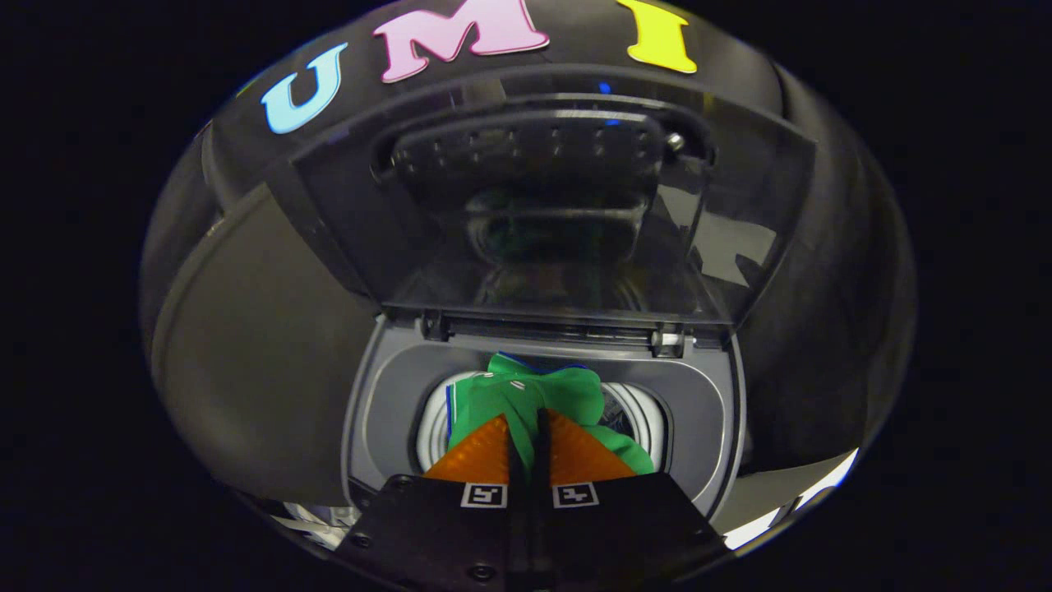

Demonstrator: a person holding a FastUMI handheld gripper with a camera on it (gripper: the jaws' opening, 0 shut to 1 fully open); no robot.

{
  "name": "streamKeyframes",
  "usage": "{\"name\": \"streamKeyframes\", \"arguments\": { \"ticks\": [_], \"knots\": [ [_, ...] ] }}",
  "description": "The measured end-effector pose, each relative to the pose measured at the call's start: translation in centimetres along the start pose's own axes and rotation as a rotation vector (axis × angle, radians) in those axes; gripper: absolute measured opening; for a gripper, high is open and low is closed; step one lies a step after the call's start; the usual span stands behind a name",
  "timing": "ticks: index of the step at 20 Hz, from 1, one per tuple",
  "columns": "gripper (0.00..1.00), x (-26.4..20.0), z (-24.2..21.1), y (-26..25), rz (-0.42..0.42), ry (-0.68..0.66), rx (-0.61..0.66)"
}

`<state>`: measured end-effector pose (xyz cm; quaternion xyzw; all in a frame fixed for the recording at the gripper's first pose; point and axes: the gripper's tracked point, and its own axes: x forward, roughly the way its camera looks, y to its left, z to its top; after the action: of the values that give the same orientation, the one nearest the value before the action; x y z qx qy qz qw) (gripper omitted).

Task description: Put the clothes into the washing machine and then close the washing machine lid.

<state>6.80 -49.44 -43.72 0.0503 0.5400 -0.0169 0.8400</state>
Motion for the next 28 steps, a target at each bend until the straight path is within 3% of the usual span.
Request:
{"name": "streamKeyframes", "arguments": {
  "ticks": [2, 7, 12, 15, 17, 21, 23, 25, 28],
  "knots": [
    [0.06, 2.0, -0.9, 0.0, -0.004, 0.021, 0.012],
    [0.07, 5.2, -1.7, -1.9, -0.103, 0.037, 0.037],
    [0.15, 6.3, -1.5, -1.0, -0.039, 0.050, 0.109],
    [0.66, 6.6, -1.6, 0.2, 0.022, 0.041, 0.094],
    [1.00, 5.4, -2.0, 0.3, 0.009, 0.073, 0.115],
    [1.00, 3.6, -2.1, -0.3, -0.015, 0.065, 0.110],
    [1.00, 1.5, -1.1, 0.6, 0.015, 0.035, 0.098],
    [1.00, -0.8, 0.7, -0.2, -0.015, -0.027, 0.044],
    [1.00, -4.8, 5.6, 0.5, 0.026, -0.166, 0.022]
  ]
}}
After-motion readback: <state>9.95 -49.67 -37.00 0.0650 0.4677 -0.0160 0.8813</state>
